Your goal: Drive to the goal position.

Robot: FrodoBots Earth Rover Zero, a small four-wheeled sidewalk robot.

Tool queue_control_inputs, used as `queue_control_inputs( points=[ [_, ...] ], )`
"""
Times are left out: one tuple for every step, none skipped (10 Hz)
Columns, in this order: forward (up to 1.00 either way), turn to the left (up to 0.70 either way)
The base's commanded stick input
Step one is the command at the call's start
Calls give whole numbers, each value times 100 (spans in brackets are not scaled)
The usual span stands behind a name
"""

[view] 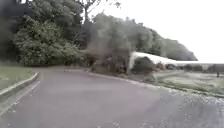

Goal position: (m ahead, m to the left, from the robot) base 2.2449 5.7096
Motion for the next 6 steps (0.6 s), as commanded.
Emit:
queue_control_inputs(
  points=[
    [0,-45],
    [0,-45],
    [0,-45],
    [0,-45],
    [0,-45],
    [0,-45]
  ],
)
